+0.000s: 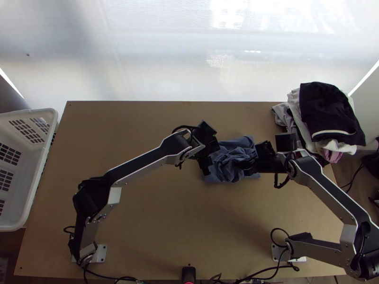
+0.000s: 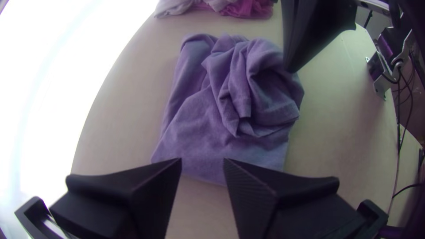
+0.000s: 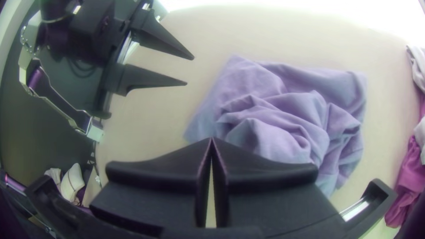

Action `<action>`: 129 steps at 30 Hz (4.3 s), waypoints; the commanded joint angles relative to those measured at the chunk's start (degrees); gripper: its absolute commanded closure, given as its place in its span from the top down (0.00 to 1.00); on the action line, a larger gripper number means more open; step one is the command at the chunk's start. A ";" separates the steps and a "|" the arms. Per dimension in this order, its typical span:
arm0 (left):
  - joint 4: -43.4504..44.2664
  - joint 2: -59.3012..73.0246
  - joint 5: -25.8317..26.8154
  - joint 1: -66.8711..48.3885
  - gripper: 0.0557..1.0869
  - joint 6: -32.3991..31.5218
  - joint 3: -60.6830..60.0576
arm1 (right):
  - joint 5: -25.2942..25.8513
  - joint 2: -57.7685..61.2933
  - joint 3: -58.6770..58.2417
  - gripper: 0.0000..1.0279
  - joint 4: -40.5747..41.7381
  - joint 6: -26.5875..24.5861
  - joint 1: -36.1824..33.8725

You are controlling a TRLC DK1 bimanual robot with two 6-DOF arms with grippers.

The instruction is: Fold the t-shirt

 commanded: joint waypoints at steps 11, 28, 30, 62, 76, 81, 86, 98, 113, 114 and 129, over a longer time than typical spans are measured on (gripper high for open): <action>8.39 0.04 6.72 2.26 0.04 -8.01 -12.11 | 0.18 9.30 3.47 0.03 0.49 -1.31 12.63; 6.28 9.79 6.72 -1.17 0.04 -8.28 -0.15 | 7.56 18.79 5.50 0.03 1.99 -9.04 6.30; 6.19 9.97 6.72 -1.08 0.04 -7.92 -0.24 | 8.53 19.49 5.94 0.03 2.43 -9.66 5.16; 5.05 8.83 5.85 -0.03 0.04 -3.97 -3.05 | 9.67 1.12 9.27 0.03 -10.40 -15.90 -22.00; 5.23 3.20 4.79 3.14 0.07 -4.06 -5.16 | 9.76 2.79 6.55 0.03 -8.73 -6.93 -4.25; 5.32 -0.40 3.65 4.72 0.32 -4.41 -5.87 | 9.76 2.70 6.37 0.21 -8.73 -5.53 -2.05; 6.72 -4.01 1.45 5.51 0.95 -4.32 -9.56 | 9.85 2.44 6.64 0.48 -8.82 -3.86 1.20; 9.62 -13.06 -0.22 10.43 0.95 -2.30 -19.67 | 19.25 1.91 6.11 0.95 -8.91 -0.52 16.58; 22.01 -18.51 -1.80 15.88 0.95 9.04 -30.04 | 37.62 18.88 16.39 0.95 -4.08 6.34 30.29; 22.10 -19.04 -1.80 16.14 0.95 8.69 -30.30 | 38.06 20.02 17.27 0.95 -4.08 6.86 30.73; 22.54 -26.07 -1.71 19.84 0.95 9.92 -35.93 | 63.63 33.73 30.11 0.95 -7.06 10.29 40.49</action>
